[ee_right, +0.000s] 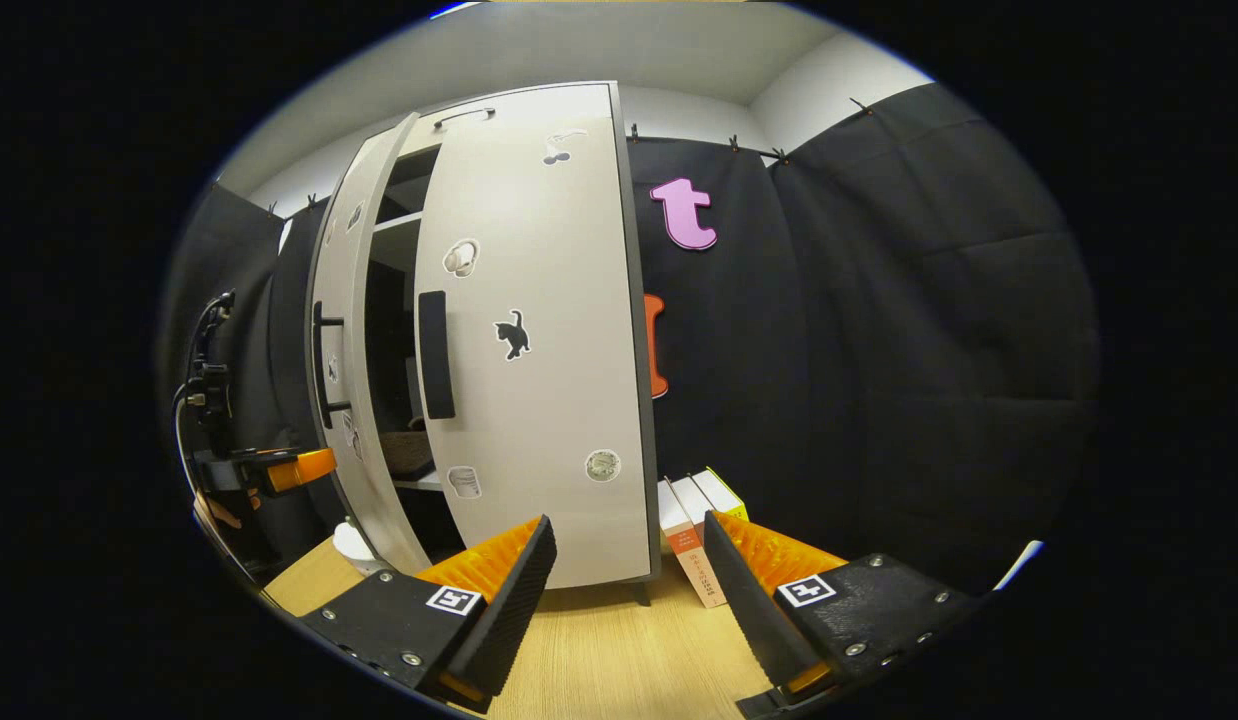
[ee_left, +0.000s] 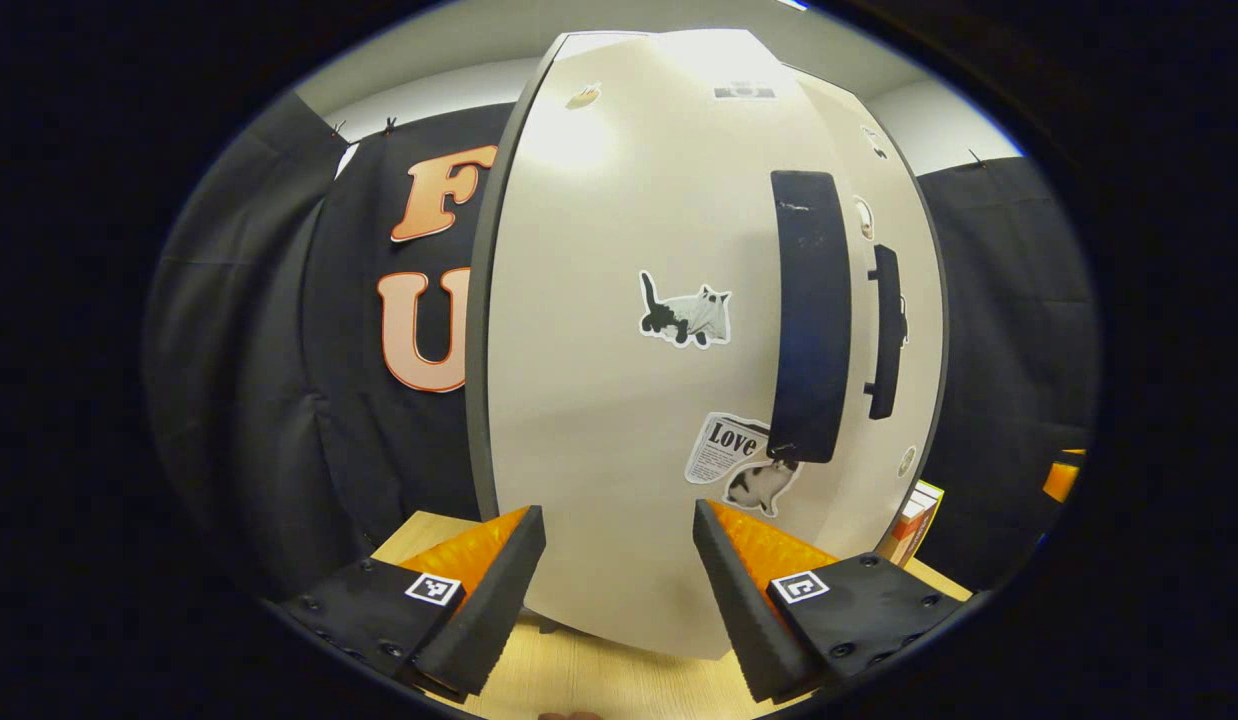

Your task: Grab one shoe with the right hand and put it into the shoe cabinet, grab the other shoe with the left hand and put it into the shoe cabinet; then close the right door with the right hand and the left door with the left hand.

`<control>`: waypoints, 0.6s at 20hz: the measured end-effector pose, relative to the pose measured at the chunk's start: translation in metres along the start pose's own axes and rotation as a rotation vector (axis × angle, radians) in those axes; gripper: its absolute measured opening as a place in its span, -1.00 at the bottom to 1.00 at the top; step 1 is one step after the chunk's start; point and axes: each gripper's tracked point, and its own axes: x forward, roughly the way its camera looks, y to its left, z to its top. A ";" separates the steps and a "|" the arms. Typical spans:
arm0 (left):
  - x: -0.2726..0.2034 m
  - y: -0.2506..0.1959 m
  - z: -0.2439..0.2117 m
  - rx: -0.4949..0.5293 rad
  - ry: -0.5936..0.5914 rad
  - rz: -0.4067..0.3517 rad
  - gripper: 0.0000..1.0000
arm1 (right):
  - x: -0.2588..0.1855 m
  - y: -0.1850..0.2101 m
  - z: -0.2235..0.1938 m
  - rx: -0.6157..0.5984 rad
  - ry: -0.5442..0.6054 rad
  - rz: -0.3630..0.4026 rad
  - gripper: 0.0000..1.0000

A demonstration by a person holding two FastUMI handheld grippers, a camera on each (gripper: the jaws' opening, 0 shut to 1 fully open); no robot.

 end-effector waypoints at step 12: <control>0.038 -0.012 -0.023 0.017 0.049 -0.010 0.94 | 0.027 -0.003 -0.006 -0.019 0.023 -0.004 0.84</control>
